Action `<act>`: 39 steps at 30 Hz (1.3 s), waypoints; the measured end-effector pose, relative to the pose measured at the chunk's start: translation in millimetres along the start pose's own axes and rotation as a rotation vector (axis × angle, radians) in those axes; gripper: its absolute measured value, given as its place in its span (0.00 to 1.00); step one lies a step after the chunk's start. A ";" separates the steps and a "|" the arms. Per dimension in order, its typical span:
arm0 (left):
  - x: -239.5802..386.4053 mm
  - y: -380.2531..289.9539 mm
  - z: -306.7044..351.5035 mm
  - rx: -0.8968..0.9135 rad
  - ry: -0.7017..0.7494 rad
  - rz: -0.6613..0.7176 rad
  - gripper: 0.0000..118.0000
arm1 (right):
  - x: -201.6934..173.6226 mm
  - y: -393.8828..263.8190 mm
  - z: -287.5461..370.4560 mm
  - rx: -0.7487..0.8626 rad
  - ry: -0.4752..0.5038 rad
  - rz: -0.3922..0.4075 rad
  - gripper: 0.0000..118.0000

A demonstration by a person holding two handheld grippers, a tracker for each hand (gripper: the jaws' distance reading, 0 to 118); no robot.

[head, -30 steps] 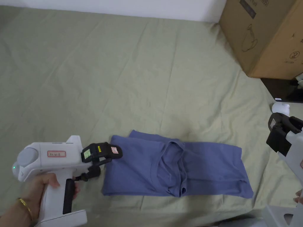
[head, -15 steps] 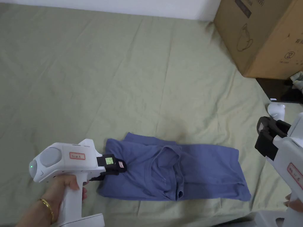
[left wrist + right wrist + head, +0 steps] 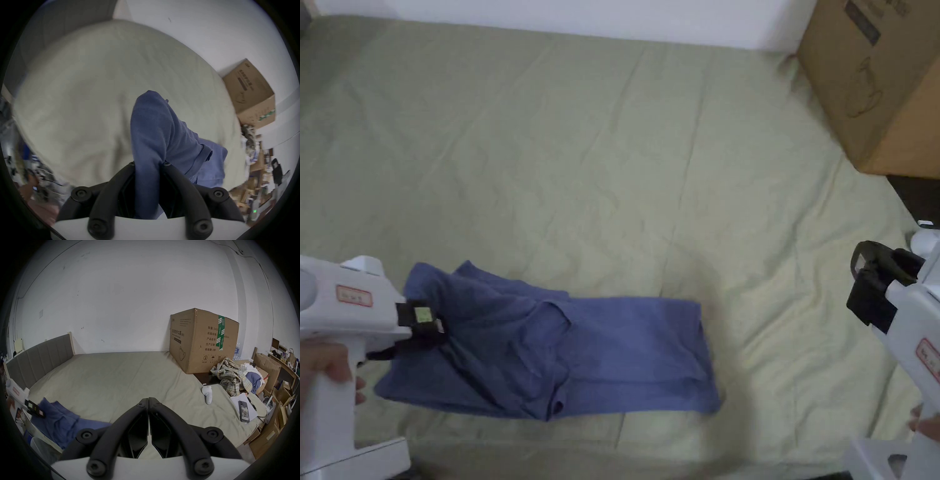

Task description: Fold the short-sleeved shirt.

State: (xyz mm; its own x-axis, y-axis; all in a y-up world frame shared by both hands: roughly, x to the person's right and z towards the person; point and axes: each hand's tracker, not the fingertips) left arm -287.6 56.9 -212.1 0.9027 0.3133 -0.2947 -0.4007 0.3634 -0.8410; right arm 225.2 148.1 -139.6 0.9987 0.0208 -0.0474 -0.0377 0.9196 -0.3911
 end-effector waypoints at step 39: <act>225.2 -50.9 -32.1 0.253 -0.167 -0.451 0.05 | 28.3 -8.9 28.0 0.025 -0.086 -0.066 0.00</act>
State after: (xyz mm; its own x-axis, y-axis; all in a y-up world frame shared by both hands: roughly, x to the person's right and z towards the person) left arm -58.9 80.8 -250.3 0.9650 0.2051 0.1636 -0.0230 0.6873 -0.7260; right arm 254.8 151.5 -111.7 0.9983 -0.0077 0.0574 0.0283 0.9297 -0.3673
